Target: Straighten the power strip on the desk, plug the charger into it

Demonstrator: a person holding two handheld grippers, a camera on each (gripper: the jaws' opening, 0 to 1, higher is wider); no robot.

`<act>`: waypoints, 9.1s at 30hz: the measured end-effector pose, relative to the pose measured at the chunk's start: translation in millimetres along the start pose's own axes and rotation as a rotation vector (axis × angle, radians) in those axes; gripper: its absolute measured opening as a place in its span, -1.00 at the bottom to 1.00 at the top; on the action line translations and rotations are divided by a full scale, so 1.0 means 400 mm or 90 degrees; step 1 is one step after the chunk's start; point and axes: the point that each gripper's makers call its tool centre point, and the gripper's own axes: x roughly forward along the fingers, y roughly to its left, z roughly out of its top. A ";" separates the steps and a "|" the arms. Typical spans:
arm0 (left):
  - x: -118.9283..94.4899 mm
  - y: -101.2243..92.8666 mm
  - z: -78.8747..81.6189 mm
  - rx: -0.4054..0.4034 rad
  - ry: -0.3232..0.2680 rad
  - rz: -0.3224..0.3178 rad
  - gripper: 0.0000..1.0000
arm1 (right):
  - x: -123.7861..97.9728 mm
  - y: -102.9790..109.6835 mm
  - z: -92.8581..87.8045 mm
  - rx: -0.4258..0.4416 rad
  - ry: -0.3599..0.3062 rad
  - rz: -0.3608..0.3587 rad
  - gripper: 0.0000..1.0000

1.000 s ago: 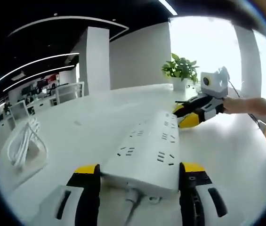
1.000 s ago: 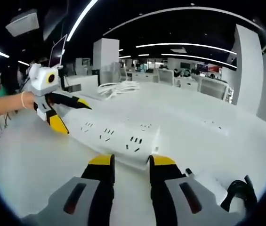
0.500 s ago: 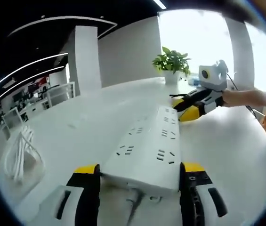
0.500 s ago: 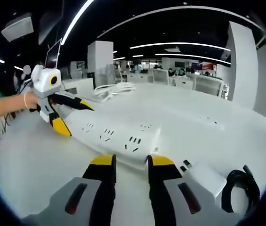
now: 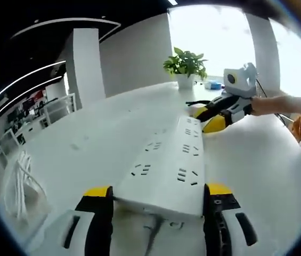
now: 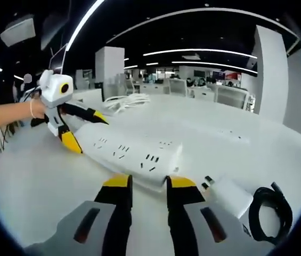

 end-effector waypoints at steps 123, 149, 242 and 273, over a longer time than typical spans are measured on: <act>-0.008 0.023 -0.011 -0.030 -0.032 0.038 0.02 | -0.021 0.003 -0.025 0.048 -0.022 -0.007 -0.69; 0.001 0.020 -0.007 -0.031 -0.023 0.044 0.03 | -0.018 -0.006 -0.025 0.049 -0.025 -0.014 -0.70; -0.088 -0.107 0.127 -0.069 -0.295 0.091 0.98 | -0.068 0.084 0.050 -0.018 -0.111 0.026 0.48; -0.204 -0.186 0.165 -0.043 -0.385 0.155 0.98 | -0.280 -0.067 0.142 -0.019 -0.242 -0.057 0.99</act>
